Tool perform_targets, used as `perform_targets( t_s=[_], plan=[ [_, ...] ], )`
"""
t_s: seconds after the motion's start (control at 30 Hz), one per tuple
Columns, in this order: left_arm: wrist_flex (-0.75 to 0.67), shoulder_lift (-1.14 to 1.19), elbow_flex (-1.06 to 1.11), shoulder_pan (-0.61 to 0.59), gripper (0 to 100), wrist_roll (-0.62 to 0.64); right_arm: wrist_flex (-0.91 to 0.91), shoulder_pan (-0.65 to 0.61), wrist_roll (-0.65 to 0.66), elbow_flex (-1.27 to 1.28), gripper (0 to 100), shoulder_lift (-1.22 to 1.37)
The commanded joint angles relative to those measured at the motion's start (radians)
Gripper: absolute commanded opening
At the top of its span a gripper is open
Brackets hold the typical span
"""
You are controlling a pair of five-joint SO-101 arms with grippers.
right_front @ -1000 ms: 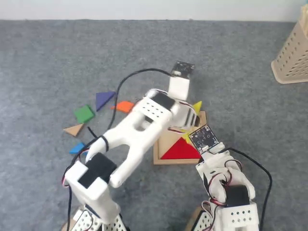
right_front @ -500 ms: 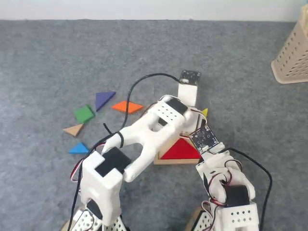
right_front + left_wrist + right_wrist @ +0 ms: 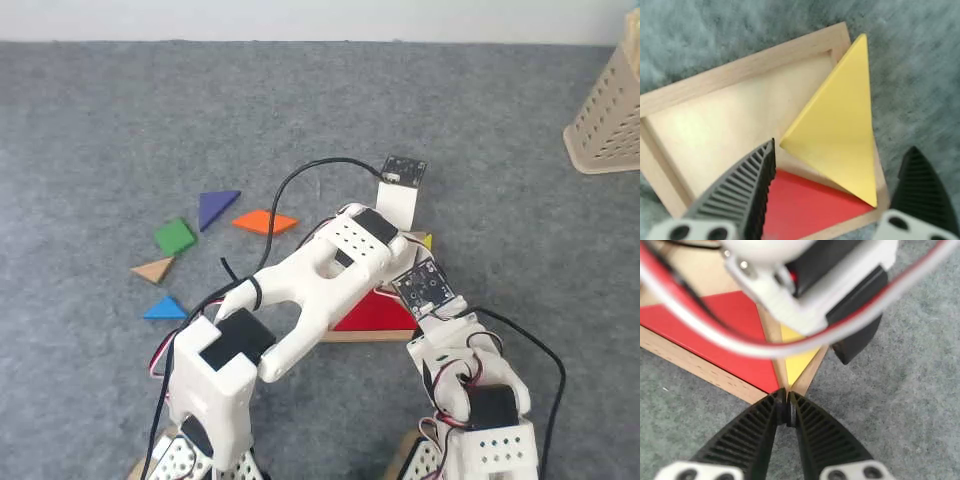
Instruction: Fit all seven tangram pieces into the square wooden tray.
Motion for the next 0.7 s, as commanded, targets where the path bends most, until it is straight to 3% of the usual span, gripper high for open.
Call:
perform_targets(
  t_s=[0.0,0.23,0.57,0.67],
  plan=[
    [0.054,-0.072,-0.061,0.003,37,-0.034,0.007,-0.001,0.011,0.015,0.8,-0.022],
    [0.101,-0.338,0.025,-0.135,37,-0.209,0.007,-0.001,0.011,0.015,0.8,-0.022],
    [0.052,-0.661,0.369,-0.652,37,-0.459,0.007,-0.001,0.011,0.015,0.8,-0.022],
    [-0.074,-0.781,0.536,-0.779,37,-0.537,0.007,-0.001,0.011,0.015,0.8,-0.022]
  ],
)
